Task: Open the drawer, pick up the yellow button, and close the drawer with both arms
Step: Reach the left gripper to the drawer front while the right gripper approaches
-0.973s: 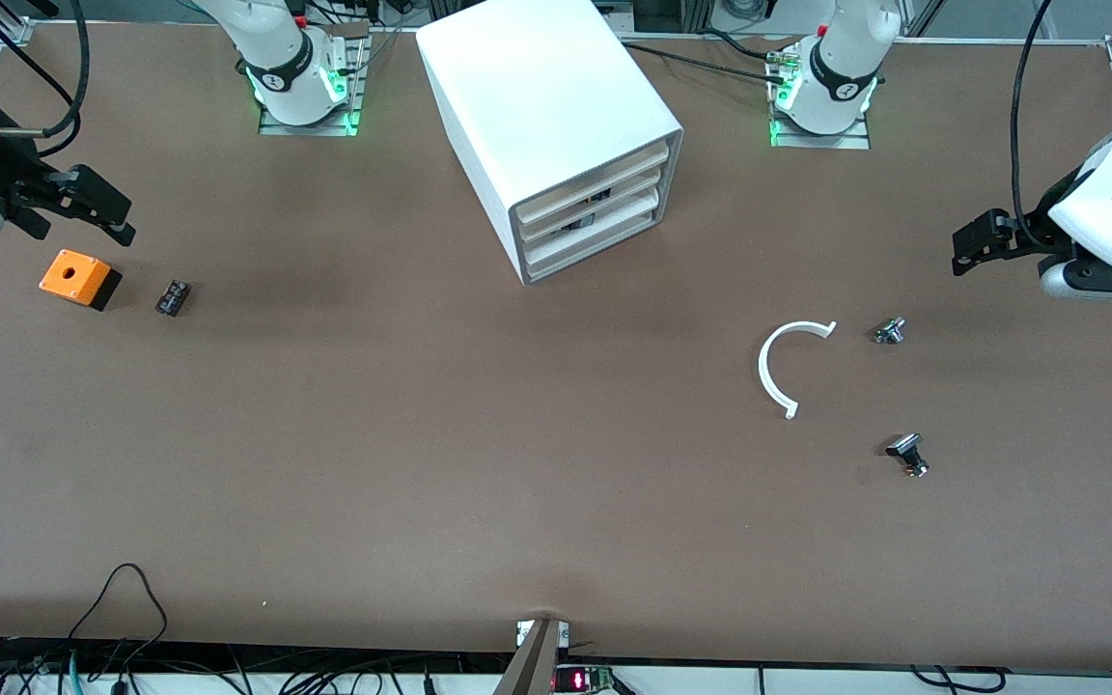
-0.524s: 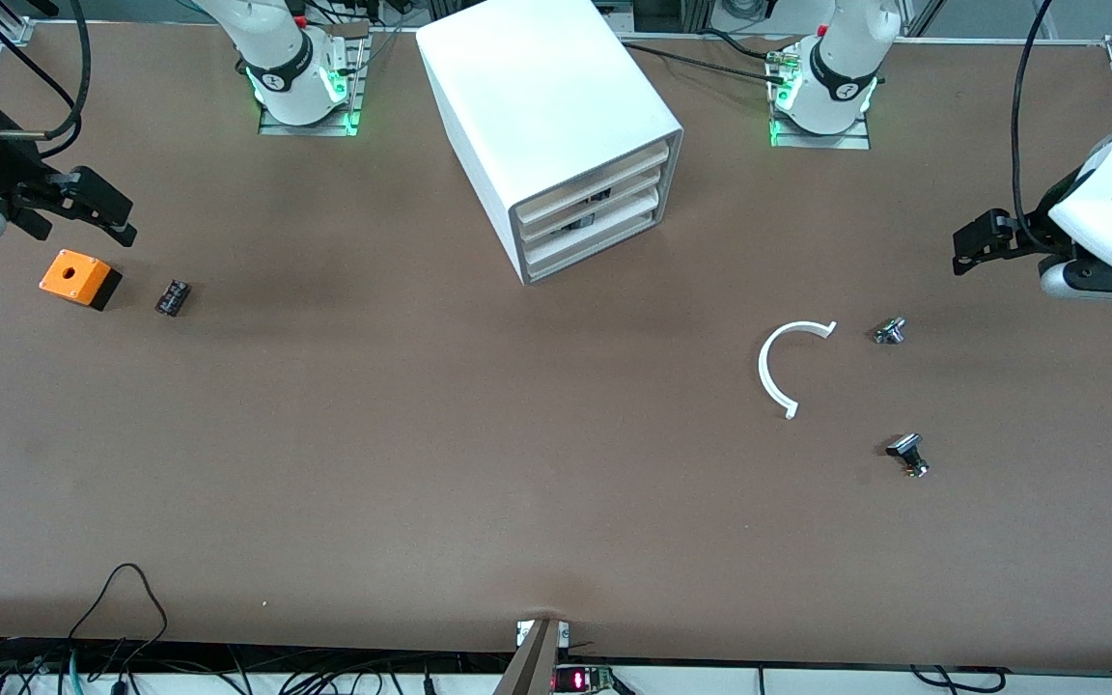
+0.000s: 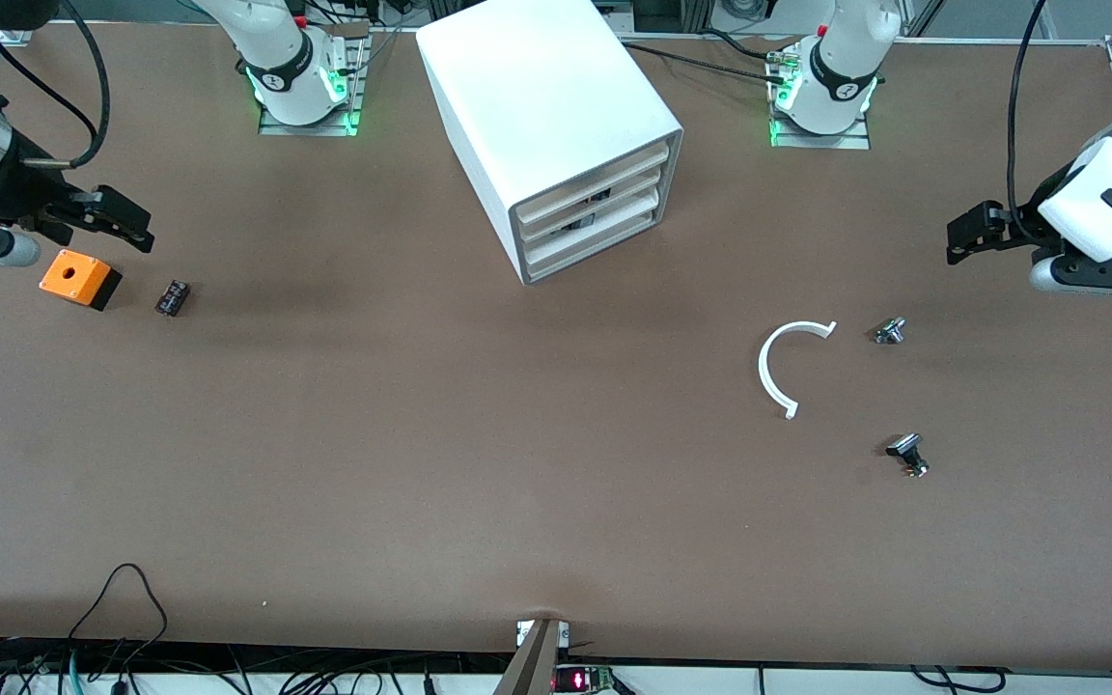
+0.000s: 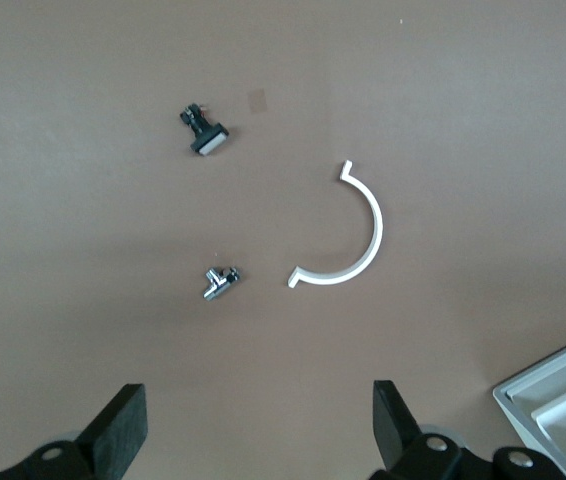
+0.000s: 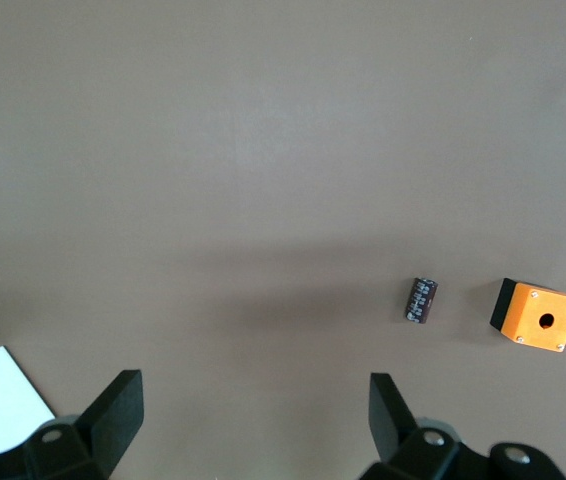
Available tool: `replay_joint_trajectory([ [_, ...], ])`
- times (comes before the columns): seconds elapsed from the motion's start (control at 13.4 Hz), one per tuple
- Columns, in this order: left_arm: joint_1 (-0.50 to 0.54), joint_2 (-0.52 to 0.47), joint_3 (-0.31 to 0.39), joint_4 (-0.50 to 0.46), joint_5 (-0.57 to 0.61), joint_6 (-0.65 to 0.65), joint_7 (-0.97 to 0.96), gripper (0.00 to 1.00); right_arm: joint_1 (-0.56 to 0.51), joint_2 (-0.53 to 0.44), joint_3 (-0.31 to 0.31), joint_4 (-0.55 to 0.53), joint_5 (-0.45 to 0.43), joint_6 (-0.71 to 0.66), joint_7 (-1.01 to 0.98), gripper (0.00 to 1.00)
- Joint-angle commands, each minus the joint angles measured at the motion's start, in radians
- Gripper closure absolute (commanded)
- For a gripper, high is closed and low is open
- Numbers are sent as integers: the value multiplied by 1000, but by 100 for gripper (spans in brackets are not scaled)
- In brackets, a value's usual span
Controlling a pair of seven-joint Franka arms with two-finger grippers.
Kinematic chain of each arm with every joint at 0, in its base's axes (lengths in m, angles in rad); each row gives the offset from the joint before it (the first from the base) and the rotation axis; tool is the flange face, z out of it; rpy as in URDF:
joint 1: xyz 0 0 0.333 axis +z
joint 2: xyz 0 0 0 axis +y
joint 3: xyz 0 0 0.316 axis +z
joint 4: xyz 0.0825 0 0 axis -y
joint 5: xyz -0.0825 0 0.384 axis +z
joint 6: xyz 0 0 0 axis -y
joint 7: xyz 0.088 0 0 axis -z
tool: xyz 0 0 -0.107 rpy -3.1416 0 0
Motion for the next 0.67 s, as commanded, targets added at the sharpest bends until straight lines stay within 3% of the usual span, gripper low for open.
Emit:
replay_joint_trajectory([
  [0.0,-6,0,6,-16,-49,-74,24,1,-11,30,5,-3,11,-3,-74,0],
  [0.22,-24,34,-2,-16,-168,-195,56,1,-14,64,5,-3,52,0,-110,0],
  [0.37,-17,89,-2,-28,-347,-239,71,1,-16,94,3,-5,122,-14,-110,0],
  [0.6,-18,172,-2,-60,-548,-235,252,5,1,130,9,-3,129,6,-87,0],
])
